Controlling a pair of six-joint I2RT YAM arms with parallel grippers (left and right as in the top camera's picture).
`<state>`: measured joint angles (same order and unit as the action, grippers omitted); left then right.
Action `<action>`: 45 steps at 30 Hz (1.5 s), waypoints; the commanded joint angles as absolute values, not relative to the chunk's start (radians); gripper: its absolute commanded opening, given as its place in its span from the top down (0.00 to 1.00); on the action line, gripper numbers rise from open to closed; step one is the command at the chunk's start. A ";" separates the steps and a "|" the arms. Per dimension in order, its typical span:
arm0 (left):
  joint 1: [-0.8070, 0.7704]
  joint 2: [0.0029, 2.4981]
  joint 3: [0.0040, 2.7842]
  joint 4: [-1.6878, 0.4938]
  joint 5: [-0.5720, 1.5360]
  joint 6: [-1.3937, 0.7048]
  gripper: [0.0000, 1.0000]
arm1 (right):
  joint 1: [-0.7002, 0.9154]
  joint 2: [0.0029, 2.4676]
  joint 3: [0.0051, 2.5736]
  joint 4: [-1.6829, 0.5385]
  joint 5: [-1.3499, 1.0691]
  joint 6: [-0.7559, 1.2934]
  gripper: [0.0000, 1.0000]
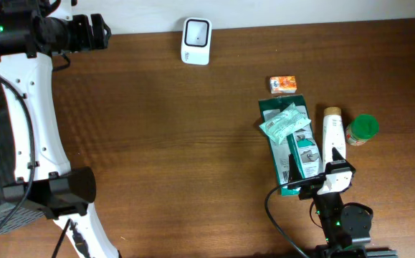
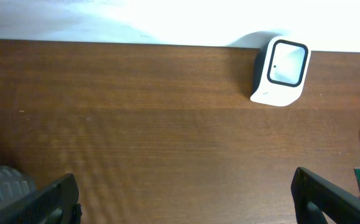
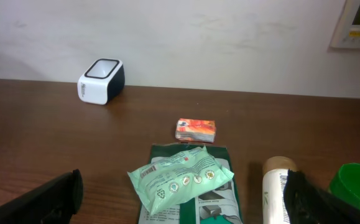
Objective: Scan the item barcode
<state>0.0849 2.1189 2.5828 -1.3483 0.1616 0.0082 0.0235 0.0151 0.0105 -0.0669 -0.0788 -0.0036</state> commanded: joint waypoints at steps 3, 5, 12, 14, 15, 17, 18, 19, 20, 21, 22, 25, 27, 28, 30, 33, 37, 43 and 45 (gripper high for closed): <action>0.088 2.117 2.598 -1.349 0.168 0.020 0.01 | 0.033 0.004 0.006 -0.072 -0.074 -0.003 0.02; 0.088 2.117 2.598 -1.349 0.168 0.020 0.01 | 0.033 0.004 0.006 -0.072 -0.074 -0.003 0.02; 0.081 1.929 2.496 -1.349 0.101 0.020 0.01 | 0.033 0.004 0.006 -0.072 -0.074 -0.003 0.02; 0.081 1.796 2.343 -1.348 0.041 0.020 0.01 | 0.033 0.004 0.006 -0.072 -0.074 -0.003 0.02; 0.081 1.733 2.260 -1.335 0.013 0.020 0.01 | 0.033 0.004 0.006 -0.072 -0.074 -0.003 0.02; 0.082 1.555 2.005 -1.204 -0.046 0.020 0.01 | 0.033 0.004 0.006 -0.072 -0.074 -0.003 0.02; 0.082 1.488 1.904 -1.125 -0.052 0.020 0.01 | 0.033 0.004 0.006 -0.072 -0.074 -0.003 0.02; 0.081 1.401 1.758 -0.997 -0.049 0.020 0.01 | 0.033 0.004 0.006 -0.072 -0.074 -0.003 0.02; 0.081 1.326 1.628 -0.873 -0.046 0.020 0.01 | 0.033 0.004 0.006 -0.072 -0.074 -0.003 0.02; 0.081 1.239 1.469 -0.716 -0.031 0.020 0.01 | 0.033 0.004 0.006 -0.072 -0.074 -0.003 0.02; 0.081 1.175 1.347 -0.588 -0.017 0.020 0.01 | 0.033 0.004 0.006 -0.072 -0.074 -0.003 0.02; 0.081 0.923 0.879 -0.147 0.021 0.020 0.01 | 0.033 0.004 0.006 -0.072 -0.074 -0.003 0.02; 0.081 0.834 0.725 -0.034 0.023 0.020 0.01 | 0.033 0.004 0.006 -0.072 -0.074 -0.003 0.02; 0.081 0.777 0.631 0.023 0.022 0.020 0.01 | 0.033 0.004 0.006 -0.072 -0.074 -0.003 0.02; 0.081 0.635 0.428 0.128 0.009 0.021 0.01 | 0.033 0.004 0.006 -0.072 -0.074 -0.003 0.02; 0.081 0.457 0.239 0.166 0.003 0.020 0.01 | 0.033 0.004 0.006 -0.072 -0.074 -0.003 0.02; 0.056 0.281 0.057 0.172 -0.049 0.020 0.01 | 0.033 0.004 0.006 -0.072 -0.074 -0.003 0.02; 0.009 0.162 0.009 0.050 -0.130 0.020 0.01 | 0.033 0.004 0.006 -0.072 -0.074 -0.003 0.02; 0.009 0.126 0.009 -0.022 -0.129 0.020 0.01 | 0.033 0.004 0.006 -0.072 -0.074 -0.003 0.02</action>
<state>0.0151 0.1867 0.0132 0.0540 -0.0834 0.0116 0.0261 0.0109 0.0109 -0.0677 -0.0753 -0.0032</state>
